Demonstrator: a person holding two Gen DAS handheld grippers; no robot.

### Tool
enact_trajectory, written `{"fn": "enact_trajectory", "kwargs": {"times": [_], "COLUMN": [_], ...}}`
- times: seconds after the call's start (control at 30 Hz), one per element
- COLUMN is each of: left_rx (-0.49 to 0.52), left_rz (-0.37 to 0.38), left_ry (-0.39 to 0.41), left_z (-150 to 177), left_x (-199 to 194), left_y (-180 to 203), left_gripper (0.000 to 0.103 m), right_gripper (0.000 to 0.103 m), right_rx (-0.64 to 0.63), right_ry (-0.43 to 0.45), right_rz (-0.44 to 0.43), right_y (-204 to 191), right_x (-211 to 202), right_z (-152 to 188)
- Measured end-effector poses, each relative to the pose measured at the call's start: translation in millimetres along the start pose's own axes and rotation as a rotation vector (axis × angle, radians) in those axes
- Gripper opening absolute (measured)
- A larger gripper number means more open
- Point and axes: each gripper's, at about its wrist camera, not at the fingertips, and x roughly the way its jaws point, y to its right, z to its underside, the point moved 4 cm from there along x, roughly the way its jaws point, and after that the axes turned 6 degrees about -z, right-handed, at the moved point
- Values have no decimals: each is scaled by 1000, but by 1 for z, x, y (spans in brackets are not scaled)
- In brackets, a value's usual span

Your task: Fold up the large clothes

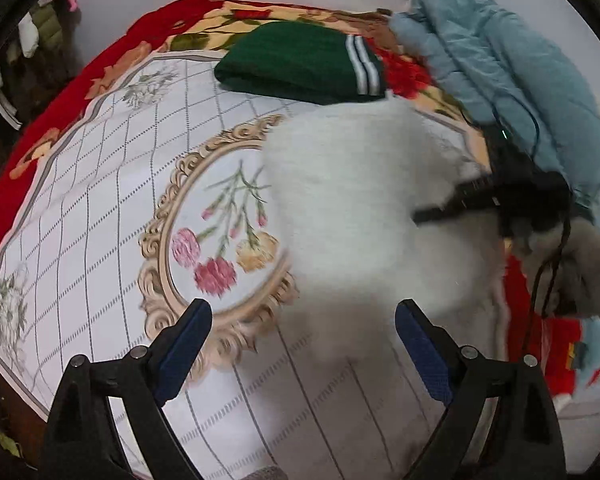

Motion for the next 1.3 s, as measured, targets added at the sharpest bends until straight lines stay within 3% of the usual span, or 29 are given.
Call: {"fn": "enact_trajectory", "kwargs": {"times": [0.13, 0.27, 0.33, 0.43, 0.53, 0.6, 0.63, 0.67, 0.7, 0.8, 0.87, 0.97, 1.03, 1.07, 1.1, 1.17, 1.23, 1.27, 1.3], "left_rx": [28, 79, 81, 67, 53, 42, 36, 33, 33, 27, 12, 20, 50, 63, 70, 43, -1, -35, -70], "left_rz": [-87, -111, -118, -113, -112, -109, -105, -104, -104, -105, -103, -129, -160, -188, -206, -182, -164, -146, -131], "left_ry": [-28, -81, -81, -81, -91, -95, -99, -95, -87, -65, -71, -111, -137, -138, -139, -130, -121, -113, -110], "left_z": [-17, -23, -25, -28, -29, -30, -31, -32, -34, -37, -39, -40, -37, -36, -37, -41, -44, -45, -45], "left_x": [49, 86, 91, 91, 90, 89, 86, 81, 78, 65, 66, 85, 102, 108, 111, 106, 98, 93, 90], "left_y": [9, 27, 31, 32, 31, 31, 30, 28, 27, 24, 25, 37, 47, 51, 51, 45, 35, 28, 22], "left_gripper": [94, 94, 94, 94, 94, 94, 94, 94, 94, 94, 94, 94, 94, 94, 94, 94, 94, 94, 94], "right_gripper": [25, 55, 57, 57, 57, 57, 55, 24, 19, 16, 16, 16, 25, 37, 54, 64, 65, 72, 87], "right_rx": [122, 62, 39, 122, 250, 311, 331, 330, 315, 220, 115, 170, 249, 250, 241, 217, 160, 125, 94], "right_ry": [-36, 1, 40, 61, 15, -40, -55, -45, -19, 158, 257, 252, 219, 204, 187, 140, 154, 180, 204], "right_rz": [-127, -2, 45, 43, -55, -170, -228, -241, -211, -170, -58, 112, 144, 144, 162, 196, 181, 181, 178], "right_y": [28, 5, -4, -6, 6, 21, 20, 19, 15, -10, -25, 14, 52, 56, 55, 47, 28, 22, 18], "right_x": [8, -27, -52, -72, -63, -42, -25, -14, -9, -30, -53, -46, -31, -28, -27, -37, -68, -82, -94], "right_z": [-8, 9, 26, 59, 94, 104, 106, 105, 102, 91, 88, 84, 83, 84, 82, 79, 75, 71, 68]}}
